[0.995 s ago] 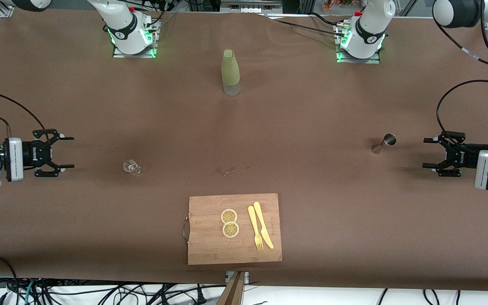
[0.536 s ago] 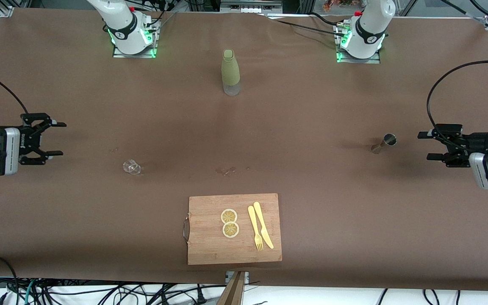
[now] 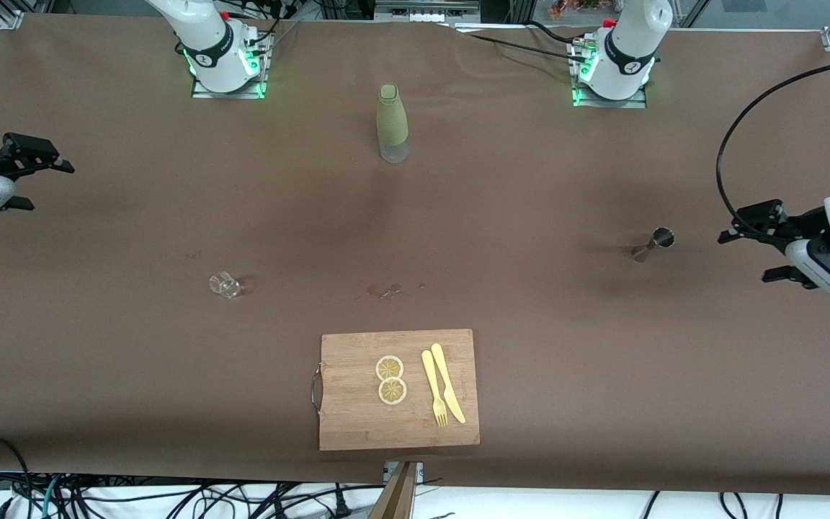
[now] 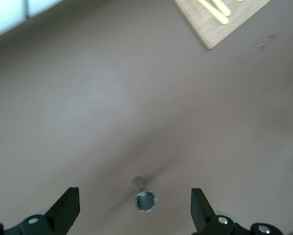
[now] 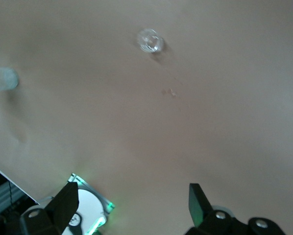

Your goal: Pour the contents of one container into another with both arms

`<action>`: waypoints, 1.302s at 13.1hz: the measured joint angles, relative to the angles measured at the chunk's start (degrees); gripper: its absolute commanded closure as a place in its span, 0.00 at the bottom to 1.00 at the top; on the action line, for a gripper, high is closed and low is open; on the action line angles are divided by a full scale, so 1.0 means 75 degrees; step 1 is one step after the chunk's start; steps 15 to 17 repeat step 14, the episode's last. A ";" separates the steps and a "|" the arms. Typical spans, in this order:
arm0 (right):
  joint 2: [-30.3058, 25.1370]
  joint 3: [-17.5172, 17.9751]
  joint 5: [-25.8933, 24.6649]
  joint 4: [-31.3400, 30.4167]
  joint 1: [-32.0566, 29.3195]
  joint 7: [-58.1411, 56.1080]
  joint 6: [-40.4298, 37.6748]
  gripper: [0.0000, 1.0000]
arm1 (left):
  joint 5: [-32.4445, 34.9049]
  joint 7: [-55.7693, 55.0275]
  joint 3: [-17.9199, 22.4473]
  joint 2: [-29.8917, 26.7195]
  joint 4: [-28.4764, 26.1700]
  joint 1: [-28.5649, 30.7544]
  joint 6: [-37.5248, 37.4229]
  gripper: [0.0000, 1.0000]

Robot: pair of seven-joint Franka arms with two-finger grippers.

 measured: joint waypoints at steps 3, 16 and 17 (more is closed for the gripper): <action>-0.0558 0.0238 -0.0408 -0.0603 0.0182 0.2486 0.0439 0.00 | 0.0866 -0.2667 -0.0657 -0.0537 0.0183 -0.0031 -0.0425 0.00; -0.1669 0.0468 -0.0915 -0.1602 -0.0044 0.4633 0.1579 0.00 | 0.0951 -0.6115 -0.0919 -0.1114 0.0168 -0.0318 -0.1860 0.00; -0.1669 0.0468 -0.0915 -0.1602 -0.0044 0.4633 0.1579 0.00 | 0.0951 -0.6115 -0.0919 -0.1114 0.0168 -0.0318 -0.1860 0.00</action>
